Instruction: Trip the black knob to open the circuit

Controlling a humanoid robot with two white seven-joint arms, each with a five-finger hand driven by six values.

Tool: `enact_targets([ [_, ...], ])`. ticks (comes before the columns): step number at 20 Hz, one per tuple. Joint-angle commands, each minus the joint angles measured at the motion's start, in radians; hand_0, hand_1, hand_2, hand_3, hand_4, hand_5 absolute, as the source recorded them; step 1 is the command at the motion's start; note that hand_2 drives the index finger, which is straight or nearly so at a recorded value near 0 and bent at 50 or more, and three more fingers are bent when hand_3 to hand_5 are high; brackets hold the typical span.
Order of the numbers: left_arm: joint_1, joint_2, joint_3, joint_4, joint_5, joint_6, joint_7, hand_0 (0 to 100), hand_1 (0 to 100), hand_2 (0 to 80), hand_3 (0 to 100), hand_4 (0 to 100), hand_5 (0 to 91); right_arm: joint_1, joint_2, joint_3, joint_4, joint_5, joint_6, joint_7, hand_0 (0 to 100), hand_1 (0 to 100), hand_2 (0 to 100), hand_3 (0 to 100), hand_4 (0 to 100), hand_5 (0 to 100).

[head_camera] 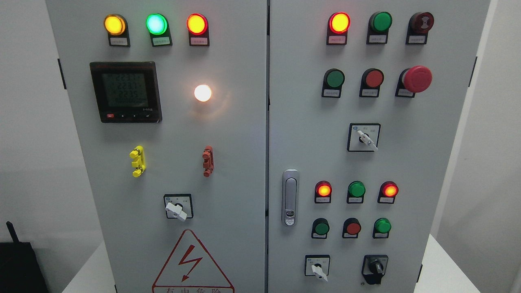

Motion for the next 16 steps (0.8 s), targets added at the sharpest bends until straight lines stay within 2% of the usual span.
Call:
enact_targets([
  [1,0.0,0.0,0.0,0.0,-0.023,0.002,0.0,12,39,0.0,0,0,0.0,-0.037,-0.005,-0.025,-0.091,-0.007,0.026,0.0,0,0,0,100,92,100],
  [12,0.0,0.0,0.0,0.0,-0.023,0.004,0.0,12,39,0.0,0,0,0.0,-0.08,-0.008,-0.025,-0.162,-0.011,0.088,0.0,0,0,0,100,94,100],
  [16,0.0,0.0,0.0,0.0,-0.023,0.002,0.0,12,39,0.0,0,0,0.0,-0.103,-0.022,-0.025,-0.162,-0.022,0.108,0.001,0,0,0,100,94,100],
])
